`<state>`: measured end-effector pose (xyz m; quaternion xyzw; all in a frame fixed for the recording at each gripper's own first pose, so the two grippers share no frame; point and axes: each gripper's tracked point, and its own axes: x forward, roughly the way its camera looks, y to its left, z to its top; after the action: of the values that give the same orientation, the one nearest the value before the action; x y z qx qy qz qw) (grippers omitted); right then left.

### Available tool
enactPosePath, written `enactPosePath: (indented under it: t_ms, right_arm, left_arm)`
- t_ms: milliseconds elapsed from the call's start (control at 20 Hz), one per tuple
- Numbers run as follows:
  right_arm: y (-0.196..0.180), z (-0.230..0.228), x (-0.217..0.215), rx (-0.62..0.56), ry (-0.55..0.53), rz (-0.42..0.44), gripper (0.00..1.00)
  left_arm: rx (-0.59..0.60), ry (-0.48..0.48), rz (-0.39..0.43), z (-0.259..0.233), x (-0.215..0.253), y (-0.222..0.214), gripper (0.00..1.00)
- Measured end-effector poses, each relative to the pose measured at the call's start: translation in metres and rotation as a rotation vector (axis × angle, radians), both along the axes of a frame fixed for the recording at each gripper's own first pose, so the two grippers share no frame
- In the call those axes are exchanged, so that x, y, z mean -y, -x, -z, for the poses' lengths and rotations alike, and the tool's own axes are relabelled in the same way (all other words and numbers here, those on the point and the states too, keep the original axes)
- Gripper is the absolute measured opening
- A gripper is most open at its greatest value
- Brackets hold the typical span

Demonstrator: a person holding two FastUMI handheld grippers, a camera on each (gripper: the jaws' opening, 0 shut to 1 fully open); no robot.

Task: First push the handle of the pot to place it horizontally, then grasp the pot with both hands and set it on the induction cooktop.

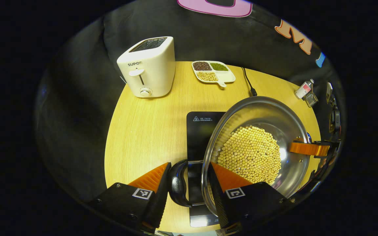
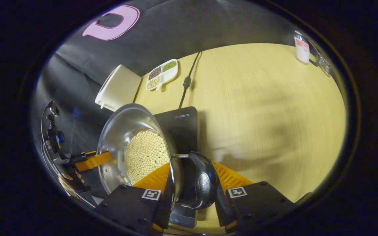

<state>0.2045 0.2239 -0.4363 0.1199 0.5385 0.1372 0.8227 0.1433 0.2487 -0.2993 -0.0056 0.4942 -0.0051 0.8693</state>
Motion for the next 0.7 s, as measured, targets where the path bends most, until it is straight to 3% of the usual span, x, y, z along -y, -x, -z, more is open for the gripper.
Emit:
enactPosePath:
  t_ms: [50, 100, 200, 250, 300, 350, 400, 450, 500, 550, 650, 700]
  right_arm:
    - [0.001, -0.003, -0.003, 0.004, -0.021, -0.003, 0.50]
    - [0.003, -0.007, -0.005, 0.014, -0.034, -0.001, 0.68]
    - [-0.002, -0.010, 0.000, 0.054, -0.026, -0.001, 1.00]
    - [-0.004, -0.015, 0.004, 0.080, -0.022, 0.001, 1.00]
    - [-0.006, -0.023, 0.010, 0.111, -0.021, 0.007, 0.92]
    - [-0.011, -0.033, 0.017, 0.149, -0.019, 0.016, 0.92]
    - [-0.015, -0.043, 0.023, 0.191, -0.015, 0.026, 1.00]
    - [-0.019, -0.055, 0.031, 0.238, -0.011, 0.038, 1.00]
    - [-0.022, -0.067, 0.039, 0.281, -0.005, 0.052, 0.92]
    - [-0.023, -0.079, 0.046, 0.325, -0.002, 0.065, 1.00]
    - [-0.019, -0.110, 0.065, 0.408, 0.005, 0.092, 1.00]
    - [-0.016, -0.127, 0.075, 0.452, 0.010, 0.107, 0.92]
  left_arm:
    - [0.022, -0.013, 0.003, -0.005, -0.001, -0.002, 0.70]
    - [0.045, -0.024, 0.011, -0.010, -0.002, -0.005, 0.69]
    - [0.090, -0.043, 0.013, -0.023, -0.003, -0.003, 0.89]
    - [0.108, -0.045, 0.011, -0.022, -0.002, -0.009, 0.99]
    - [0.128, -0.045, 0.002, -0.026, -0.003, -0.009, 0.98]
    - [0.154, -0.043, -0.013, -0.032, -0.004, -0.009, 0.97]
    - [0.188, -0.038, -0.028, -0.039, -0.003, -0.009, 0.96]
    - [0.239, -0.029, -0.038, -0.047, -0.002, -0.010, 0.97]
    - [0.286, -0.024, -0.055, -0.057, -0.002, -0.011, 0.97]
    - [0.330, -0.017, -0.071, -0.066, -0.001, -0.008, 0.97]
    - [0.409, -0.001, -0.110, -0.086, 0.006, 0.000, 0.97]
    - [0.446, 0.001, -0.125, -0.098, 0.010, 0.006, 0.98]
